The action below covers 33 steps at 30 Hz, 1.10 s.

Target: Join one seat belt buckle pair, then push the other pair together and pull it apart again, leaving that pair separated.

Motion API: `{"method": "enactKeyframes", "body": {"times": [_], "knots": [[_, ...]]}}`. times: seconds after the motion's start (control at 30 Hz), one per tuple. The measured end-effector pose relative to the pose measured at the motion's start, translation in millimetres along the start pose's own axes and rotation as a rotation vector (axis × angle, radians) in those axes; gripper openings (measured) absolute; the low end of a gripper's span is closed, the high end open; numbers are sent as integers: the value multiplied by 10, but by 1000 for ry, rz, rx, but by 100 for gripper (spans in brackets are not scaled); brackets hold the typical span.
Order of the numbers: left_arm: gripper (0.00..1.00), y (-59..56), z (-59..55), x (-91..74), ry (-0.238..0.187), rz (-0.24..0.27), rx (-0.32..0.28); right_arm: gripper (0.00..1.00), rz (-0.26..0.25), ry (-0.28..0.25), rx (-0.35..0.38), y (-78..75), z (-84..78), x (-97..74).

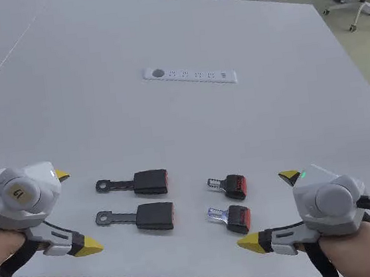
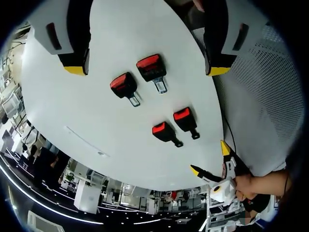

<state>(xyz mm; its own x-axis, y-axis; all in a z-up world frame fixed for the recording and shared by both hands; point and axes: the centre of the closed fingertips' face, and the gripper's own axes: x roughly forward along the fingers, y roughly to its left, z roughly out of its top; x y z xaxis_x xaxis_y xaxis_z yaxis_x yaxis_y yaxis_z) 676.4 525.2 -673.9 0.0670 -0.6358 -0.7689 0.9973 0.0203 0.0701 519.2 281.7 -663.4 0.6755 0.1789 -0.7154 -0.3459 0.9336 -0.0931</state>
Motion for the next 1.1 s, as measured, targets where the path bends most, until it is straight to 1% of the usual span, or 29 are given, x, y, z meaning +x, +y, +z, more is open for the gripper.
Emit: {"method": "enactKeyframes", "body": {"times": [0.53,1.1], "knots": [[97,-16,-3,7,13,-2,14,98,-7,4,0,-3,-15,-17],[97,-17,-9,13,16,1,18,97,-8,10,8,7,-48,-30]]}}
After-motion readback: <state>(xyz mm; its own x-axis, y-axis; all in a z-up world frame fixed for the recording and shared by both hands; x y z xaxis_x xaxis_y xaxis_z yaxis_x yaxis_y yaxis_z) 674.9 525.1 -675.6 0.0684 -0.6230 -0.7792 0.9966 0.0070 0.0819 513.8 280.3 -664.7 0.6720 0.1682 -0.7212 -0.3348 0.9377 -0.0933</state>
